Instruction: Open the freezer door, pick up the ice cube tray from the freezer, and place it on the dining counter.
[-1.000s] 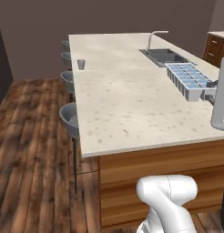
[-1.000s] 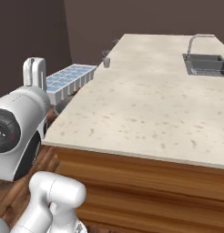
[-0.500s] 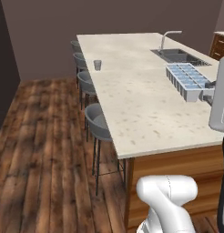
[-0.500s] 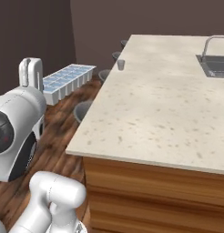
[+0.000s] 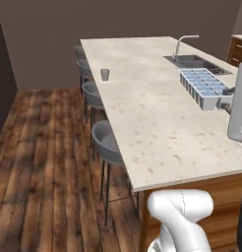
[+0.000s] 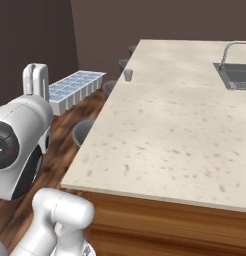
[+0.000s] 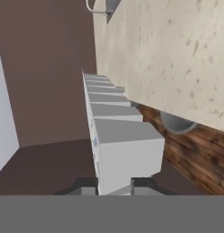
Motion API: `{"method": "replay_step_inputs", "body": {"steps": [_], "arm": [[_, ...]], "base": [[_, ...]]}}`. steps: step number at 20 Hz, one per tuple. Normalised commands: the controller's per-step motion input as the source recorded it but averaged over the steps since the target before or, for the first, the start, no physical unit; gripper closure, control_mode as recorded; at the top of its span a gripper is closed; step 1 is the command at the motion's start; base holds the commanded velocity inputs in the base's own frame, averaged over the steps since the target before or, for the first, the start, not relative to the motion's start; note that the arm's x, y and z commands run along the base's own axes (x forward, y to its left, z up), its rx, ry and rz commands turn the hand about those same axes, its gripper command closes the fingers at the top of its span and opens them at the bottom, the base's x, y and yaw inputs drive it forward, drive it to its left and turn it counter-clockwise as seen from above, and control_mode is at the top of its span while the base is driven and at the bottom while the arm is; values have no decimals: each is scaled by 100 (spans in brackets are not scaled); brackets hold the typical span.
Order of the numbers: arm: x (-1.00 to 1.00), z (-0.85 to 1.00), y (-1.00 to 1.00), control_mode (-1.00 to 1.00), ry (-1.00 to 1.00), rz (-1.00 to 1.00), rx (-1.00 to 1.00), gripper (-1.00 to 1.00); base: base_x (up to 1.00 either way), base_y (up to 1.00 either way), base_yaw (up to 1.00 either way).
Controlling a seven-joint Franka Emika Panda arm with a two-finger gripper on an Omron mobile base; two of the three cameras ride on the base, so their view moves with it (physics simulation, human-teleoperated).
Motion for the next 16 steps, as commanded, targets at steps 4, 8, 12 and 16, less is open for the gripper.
{"method": "replay_step_inputs", "body": {"steps": [4, 8, 12, 16], "arm": [[0, 0, 0, 100, 0, 0, 0, 100], [0, 0, 0, 100, 0, 0, 0, 100], [98, -15, -14, -100, 1, 2, 2, 100], [100, -63, -11, -100, 4, 8, 2, 100]], "base": [[74, 0, 0], [76, -1, 0], [0, 0, 0], [0, 0, 0]]}}
